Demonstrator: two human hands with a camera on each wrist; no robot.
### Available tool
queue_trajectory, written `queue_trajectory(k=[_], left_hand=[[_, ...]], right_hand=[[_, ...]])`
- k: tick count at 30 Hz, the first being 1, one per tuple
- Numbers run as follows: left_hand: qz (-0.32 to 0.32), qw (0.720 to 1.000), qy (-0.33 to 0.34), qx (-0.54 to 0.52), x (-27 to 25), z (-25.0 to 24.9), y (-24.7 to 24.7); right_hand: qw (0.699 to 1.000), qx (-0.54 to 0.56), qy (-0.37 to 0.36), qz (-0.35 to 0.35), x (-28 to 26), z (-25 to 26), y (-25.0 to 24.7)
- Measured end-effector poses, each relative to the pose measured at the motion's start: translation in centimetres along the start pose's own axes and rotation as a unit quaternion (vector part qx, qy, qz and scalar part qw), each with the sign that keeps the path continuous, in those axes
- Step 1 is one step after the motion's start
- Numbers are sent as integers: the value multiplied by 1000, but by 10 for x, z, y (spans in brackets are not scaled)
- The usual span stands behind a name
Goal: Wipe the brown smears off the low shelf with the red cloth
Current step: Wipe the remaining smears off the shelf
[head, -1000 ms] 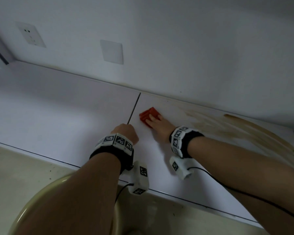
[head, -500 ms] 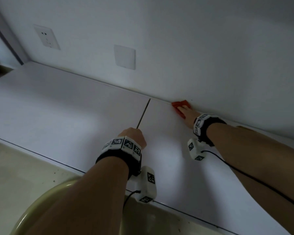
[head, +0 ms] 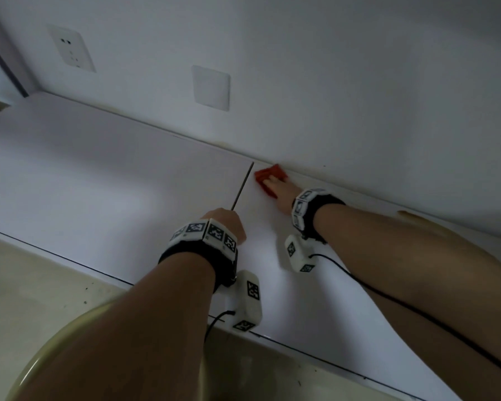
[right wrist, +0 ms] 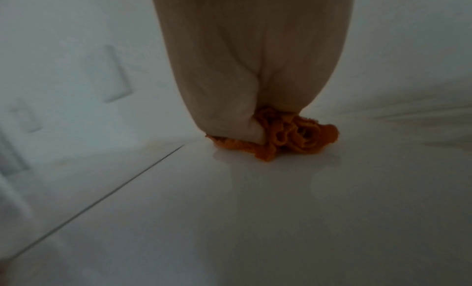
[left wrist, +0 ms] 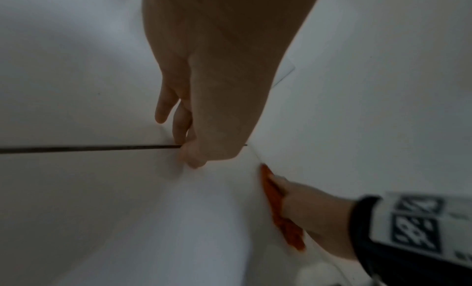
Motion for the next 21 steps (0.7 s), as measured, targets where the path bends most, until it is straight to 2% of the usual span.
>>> queue_trajectory(k=[3,5,10,13,15,18,21], left_hand=[[-2,1000,-5,13,0,1,-2],[-8,1000,-13,6,-2,2,-2],[-4,1000,-10,-9,-5,2,5],[3,1000,-15,-12,-4,2,8],[3,1000,-22,-14,-3,0,7],[6,1000,-27,-10,-2,-2,6],[2,999,-39,-10,-3,-4,6]], right_hand=[[996,-18,-62,58,6,21,6],[996,-19,-69,53,1,11,13],[999,-34,16,-2,-46,-51,29],[993,-38,101,46,-66,-76,40],[992,-11,117,47,-68,-74,42],[998,34,57,20,-52,-52,48],[999,20,-37,22,-48,-3,45]])
Point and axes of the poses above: each hand's wrist, its own x-axis towards the middle knuckle, its own y-axis out of the palm, z = x × y, the point moved 1 cm from there along x, towards the middle knuckle, and after that the axes turned 10 degrees about -x, right-handed, at the moved point
